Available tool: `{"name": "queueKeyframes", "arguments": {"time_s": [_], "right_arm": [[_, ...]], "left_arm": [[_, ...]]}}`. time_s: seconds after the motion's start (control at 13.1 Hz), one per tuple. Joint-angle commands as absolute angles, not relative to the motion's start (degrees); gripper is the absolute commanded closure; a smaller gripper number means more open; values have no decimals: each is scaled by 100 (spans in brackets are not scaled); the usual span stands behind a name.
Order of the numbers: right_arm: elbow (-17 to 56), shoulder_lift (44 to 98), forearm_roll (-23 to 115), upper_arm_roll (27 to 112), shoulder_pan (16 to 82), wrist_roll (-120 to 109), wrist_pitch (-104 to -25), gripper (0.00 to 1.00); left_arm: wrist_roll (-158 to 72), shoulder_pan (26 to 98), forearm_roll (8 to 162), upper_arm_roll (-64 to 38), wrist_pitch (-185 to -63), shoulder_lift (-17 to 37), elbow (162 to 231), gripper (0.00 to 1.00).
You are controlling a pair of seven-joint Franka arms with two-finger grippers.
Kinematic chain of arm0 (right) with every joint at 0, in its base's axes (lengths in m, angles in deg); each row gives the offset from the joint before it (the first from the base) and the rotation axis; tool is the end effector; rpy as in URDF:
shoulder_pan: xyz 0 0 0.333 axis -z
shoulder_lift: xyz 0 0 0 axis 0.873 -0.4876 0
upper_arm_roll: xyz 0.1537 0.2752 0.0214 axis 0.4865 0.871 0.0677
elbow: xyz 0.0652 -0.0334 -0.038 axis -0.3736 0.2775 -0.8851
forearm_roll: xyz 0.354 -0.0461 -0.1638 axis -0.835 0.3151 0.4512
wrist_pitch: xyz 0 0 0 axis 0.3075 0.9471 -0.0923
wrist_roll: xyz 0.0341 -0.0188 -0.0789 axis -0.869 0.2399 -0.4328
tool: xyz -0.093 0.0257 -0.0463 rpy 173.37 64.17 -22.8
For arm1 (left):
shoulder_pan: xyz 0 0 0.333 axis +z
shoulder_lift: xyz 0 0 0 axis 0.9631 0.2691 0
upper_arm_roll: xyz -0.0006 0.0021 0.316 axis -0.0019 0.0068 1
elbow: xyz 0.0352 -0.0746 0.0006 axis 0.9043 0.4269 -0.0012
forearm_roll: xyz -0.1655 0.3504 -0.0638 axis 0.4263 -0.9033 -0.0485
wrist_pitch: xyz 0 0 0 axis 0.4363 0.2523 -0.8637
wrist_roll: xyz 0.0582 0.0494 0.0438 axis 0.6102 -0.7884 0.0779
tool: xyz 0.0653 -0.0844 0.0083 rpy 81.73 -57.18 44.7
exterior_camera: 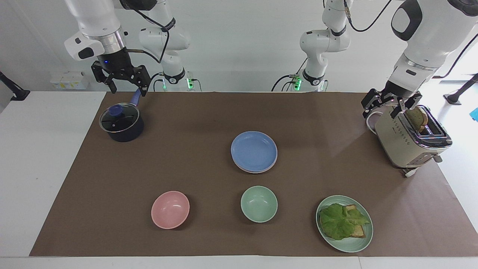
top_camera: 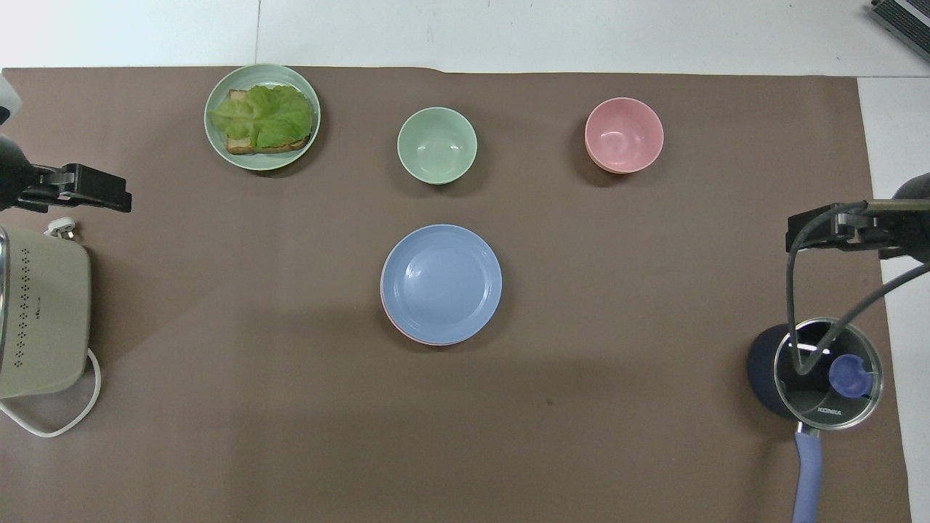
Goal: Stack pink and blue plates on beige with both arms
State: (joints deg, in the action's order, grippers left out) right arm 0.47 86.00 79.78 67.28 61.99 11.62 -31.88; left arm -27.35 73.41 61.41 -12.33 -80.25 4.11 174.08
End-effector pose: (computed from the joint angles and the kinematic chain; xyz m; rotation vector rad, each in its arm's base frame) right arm 0.5450 0.0279 0.6588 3.0850 -0.1520 0.0038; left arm 0.5815 -0.0390 0.6181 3.1050 -0.1001 0.0991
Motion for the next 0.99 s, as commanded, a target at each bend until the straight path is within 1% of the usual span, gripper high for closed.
{"name": "queueKeyframes", "arguments": {"time_s": [0.0,0.46,0.91], "right_arm": [[-394,8322,8024,6797,6266,1015,-2982,0],[-210,8471,7751,6762,6310,1024,-3008,0],[-201,8471,7743,6762,6319,1032,-3061,0]], "left_arm": [[-2705,7360,6058,-1256,-7945,383,17410,0],[-2705,7369,6058,-1256,-7945,383,17410,0],[-2705,7369,6058,-1256,-7945,383,17410,0]]}}
